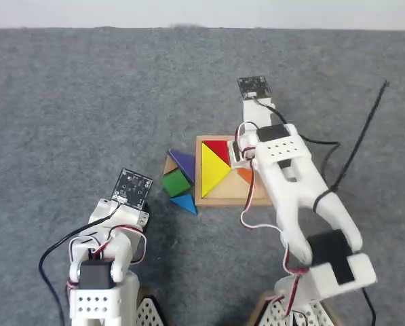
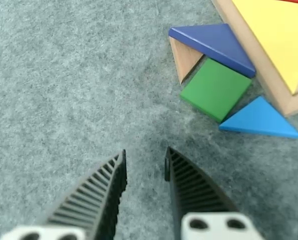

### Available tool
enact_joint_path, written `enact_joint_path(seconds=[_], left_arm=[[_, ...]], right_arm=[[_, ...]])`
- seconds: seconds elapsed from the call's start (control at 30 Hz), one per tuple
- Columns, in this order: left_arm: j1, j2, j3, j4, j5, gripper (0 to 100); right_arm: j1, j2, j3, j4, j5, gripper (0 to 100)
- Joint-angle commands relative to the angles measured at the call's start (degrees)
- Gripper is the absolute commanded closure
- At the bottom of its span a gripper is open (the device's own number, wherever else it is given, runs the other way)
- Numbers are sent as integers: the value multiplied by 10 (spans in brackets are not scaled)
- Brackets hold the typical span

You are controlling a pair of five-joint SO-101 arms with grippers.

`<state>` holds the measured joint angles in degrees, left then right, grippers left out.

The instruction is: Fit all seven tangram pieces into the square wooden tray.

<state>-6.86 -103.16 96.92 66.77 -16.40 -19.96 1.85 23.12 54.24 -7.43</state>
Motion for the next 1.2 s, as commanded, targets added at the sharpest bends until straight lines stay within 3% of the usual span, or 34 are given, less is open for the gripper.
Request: enact_joint_path(seconds=[0.0, 0.23, 0.47, 0.9, 1.07, 1.17], left_arm=[[-3, -9, -5, -8, -3, 870], [-3, -9, -5, -8, -3, 870], [-3, -9, -5, -8, -3, 870], [-3, -9, -5, -8, -3, 870], [-3, -9, -5, -8, -3, 870], [-3, -9, -5, -8, -3, 870]], right_arm=[[0, 23, -6, -37, -6, 991], [0, 29, -6, -49, -3, 975], [-1, 29, -15, -52, 29, 824], [11, -41, -25, -13, 53, 830], [-7, -96, 65, -28, 76, 838], [-14, -91, 98, -43, 83, 898]])
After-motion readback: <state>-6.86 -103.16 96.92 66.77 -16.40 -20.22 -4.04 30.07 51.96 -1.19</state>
